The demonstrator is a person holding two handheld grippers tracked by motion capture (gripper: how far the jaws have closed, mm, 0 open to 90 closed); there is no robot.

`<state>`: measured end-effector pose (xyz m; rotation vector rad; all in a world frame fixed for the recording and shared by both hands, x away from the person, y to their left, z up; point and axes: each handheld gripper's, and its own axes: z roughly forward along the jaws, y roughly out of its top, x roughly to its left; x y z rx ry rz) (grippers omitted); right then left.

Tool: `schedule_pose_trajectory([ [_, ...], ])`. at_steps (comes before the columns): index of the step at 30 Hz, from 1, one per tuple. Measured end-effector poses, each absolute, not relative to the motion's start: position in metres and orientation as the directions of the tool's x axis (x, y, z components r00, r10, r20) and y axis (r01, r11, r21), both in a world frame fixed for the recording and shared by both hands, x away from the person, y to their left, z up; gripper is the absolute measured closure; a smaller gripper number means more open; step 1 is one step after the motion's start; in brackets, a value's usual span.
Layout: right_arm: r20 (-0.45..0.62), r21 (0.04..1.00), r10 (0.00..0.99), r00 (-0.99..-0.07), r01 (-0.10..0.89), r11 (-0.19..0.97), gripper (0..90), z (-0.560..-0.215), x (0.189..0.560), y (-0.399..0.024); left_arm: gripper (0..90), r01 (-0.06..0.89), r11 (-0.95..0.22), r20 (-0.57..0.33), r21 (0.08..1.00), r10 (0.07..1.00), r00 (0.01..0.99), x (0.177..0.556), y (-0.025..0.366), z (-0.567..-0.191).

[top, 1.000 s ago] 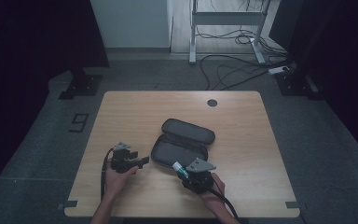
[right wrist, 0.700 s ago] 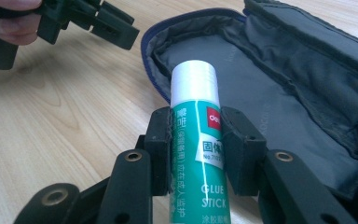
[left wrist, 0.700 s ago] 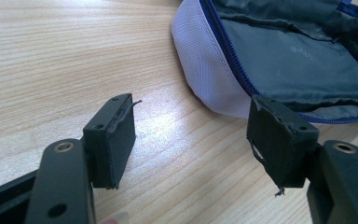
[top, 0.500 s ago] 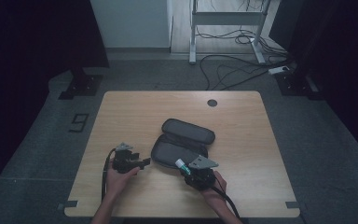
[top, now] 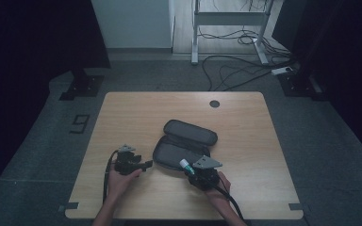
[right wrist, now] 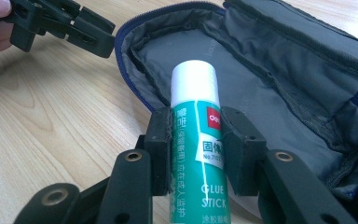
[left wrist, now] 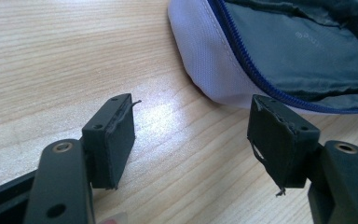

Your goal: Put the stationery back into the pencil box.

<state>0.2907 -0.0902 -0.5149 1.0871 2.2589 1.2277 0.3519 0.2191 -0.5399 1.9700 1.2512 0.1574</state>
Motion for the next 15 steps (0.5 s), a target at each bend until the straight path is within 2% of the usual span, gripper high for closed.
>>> schedule_pose_trajectory([
  [15, 0.057, 0.823, 0.773, -0.632, 0.468, 0.322, 64.6, -0.5172, 0.2963, -0.0935, 32.1, 0.709, -0.215, -0.283, 0.671, 0.81, 0.513, 0.3516, 0.2174, -0.5404],
])
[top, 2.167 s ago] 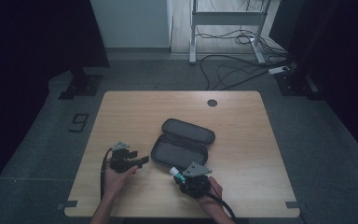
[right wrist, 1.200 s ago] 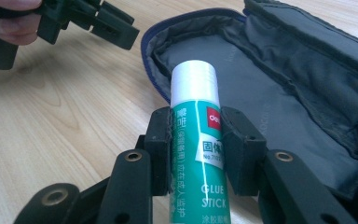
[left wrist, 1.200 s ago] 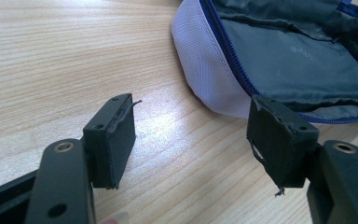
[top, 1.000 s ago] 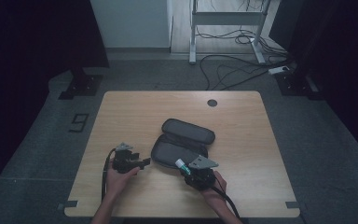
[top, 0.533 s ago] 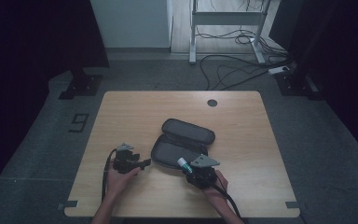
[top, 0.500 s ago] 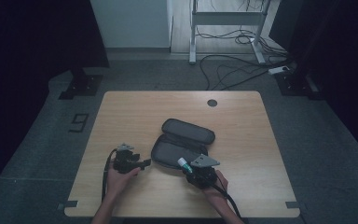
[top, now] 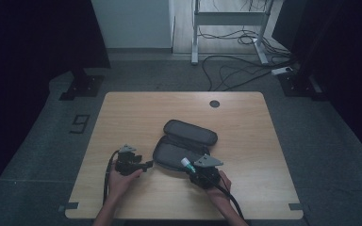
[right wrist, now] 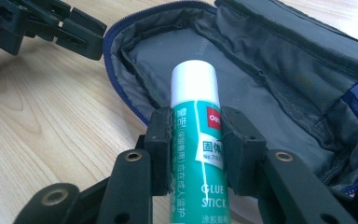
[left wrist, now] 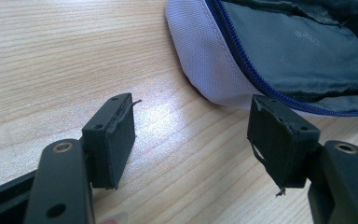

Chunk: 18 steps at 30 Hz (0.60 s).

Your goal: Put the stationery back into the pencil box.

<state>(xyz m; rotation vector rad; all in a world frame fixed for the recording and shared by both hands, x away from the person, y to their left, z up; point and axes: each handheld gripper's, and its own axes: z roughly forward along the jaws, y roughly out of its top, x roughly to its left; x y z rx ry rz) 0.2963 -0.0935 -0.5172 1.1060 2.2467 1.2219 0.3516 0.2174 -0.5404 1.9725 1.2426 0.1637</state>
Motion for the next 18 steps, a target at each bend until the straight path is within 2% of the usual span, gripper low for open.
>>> schedule_pose_trajectory([
  [18, 0.066, 0.833, 0.79, -0.609, 0.47, 0.293, 64.7, -0.514, 0.307, -0.097, 31.9, 0.705, -0.22, -0.28, 0.674, 0.808, 0.519, 0.351, 0.216, -0.541],
])
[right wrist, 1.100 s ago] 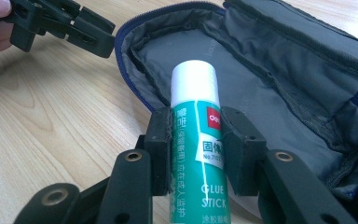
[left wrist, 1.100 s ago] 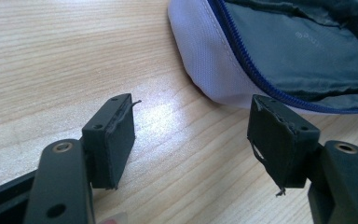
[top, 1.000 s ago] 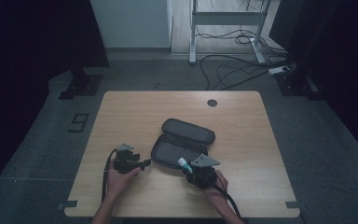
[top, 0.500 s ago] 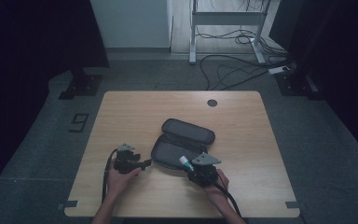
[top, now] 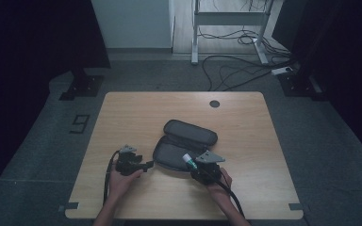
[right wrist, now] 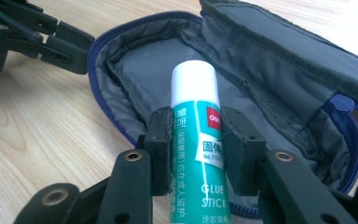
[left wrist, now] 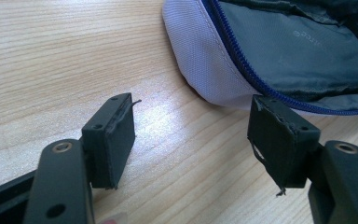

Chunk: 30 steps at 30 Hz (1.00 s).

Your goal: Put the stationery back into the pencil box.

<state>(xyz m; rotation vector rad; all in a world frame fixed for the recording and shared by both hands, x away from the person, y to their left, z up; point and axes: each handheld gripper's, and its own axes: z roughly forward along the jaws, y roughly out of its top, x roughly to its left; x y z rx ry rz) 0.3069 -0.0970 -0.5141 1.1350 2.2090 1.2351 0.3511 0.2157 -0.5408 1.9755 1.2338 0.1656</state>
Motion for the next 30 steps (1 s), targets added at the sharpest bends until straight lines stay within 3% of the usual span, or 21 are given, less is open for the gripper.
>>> schedule_pose_trajectory([
  [30, 0.097, 0.847, 0.788, -0.608, 0.467, 0.256, 64.9, -0.495, 0.331, -0.093, 31.9, 0.705, -0.217, -0.283, 0.676, 0.806, 0.519, 0.351, 0.216, -0.541],
])
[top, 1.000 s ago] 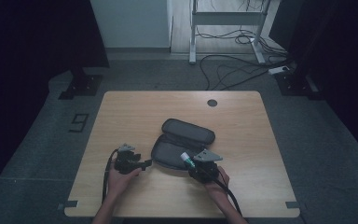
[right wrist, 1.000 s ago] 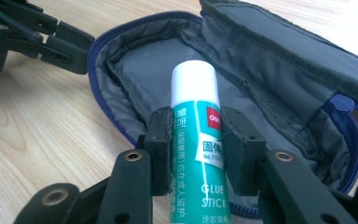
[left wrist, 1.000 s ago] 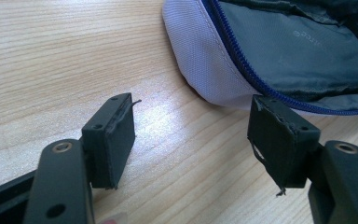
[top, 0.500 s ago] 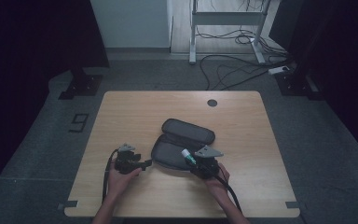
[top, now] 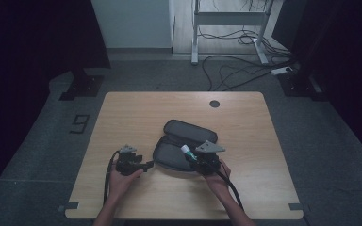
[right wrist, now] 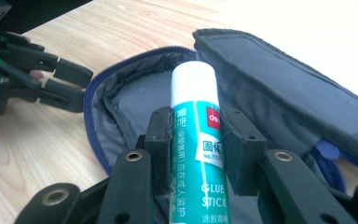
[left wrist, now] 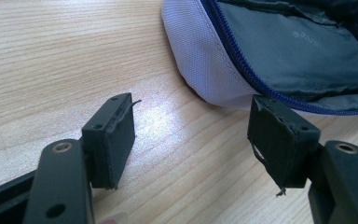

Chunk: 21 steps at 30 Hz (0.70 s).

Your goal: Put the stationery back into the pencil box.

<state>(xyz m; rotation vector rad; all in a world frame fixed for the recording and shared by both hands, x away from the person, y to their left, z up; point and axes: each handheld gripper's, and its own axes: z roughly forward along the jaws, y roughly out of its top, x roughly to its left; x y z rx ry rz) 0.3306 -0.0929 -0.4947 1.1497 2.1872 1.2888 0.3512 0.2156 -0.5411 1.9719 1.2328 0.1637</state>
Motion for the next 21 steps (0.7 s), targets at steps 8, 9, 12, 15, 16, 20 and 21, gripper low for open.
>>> schedule_pose_trajectory([
  [8, 0.071, 0.817, 0.8, -0.596, 0.495, 0.296, 64.8, -0.499, 0.359, -0.078, 31.9, 0.704, -0.218, -0.283, 0.675, 0.805, 0.521, 0.351, 0.215, -0.541],
  [9, 0.069, 0.813, 0.801, -0.595, 0.499, 0.3, 64.8, -0.5, 0.362, -0.076, 31.9, 0.704, -0.218, -0.283, 0.675, 0.805, 0.521, 0.351, 0.216, -0.541],
  [12, 0.059, 0.798, 0.799, -0.598, 0.509, 0.322, 64.7, -0.504, 0.368, -0.071, 31.9, 0.705, -0.218, -0.284, 0.675, 0.805, 0.521, 0.351, 0.216, -0.541],
  [15, 0.05, 0.785, 0.796, -0.603, 0.516, 0.341, 64.5, -0.508, 0.369, -0.066, 31.9, 0.705, -0.219, -0.284, 0.675, 0.805, 0.521, 0.351, 0.216, -0.541],
  [16, 0.04, 0.78, 0.794, -0.607, 0.515, 0.355, 64.4, -0.509, 0.37, -0.065, 31.9, 0.705, -0.219, -0.283, 0.675, 0.805, 0.521, 0.351, 0.216, -0.541],
  [20, 0.024, 0.753, 0.791, -0.612, 0.532, 0.388, 64.1, -0.513, 0.372, -0.063, 31.9, 0.705, -0.218, -0.282, 0.675, 0.807, 0.519, 0.351, 0.215, -0.541],
  [21, 0.02, 0.745, 0.79, -0.612, 0.537, 0.396, 63.8, -0.514, 0.373, -0.063, 31.9, 0.705, -0.218, -0.282, 0.675, 0.806, 0.52, 0.351, 0.215, -0.541],
])
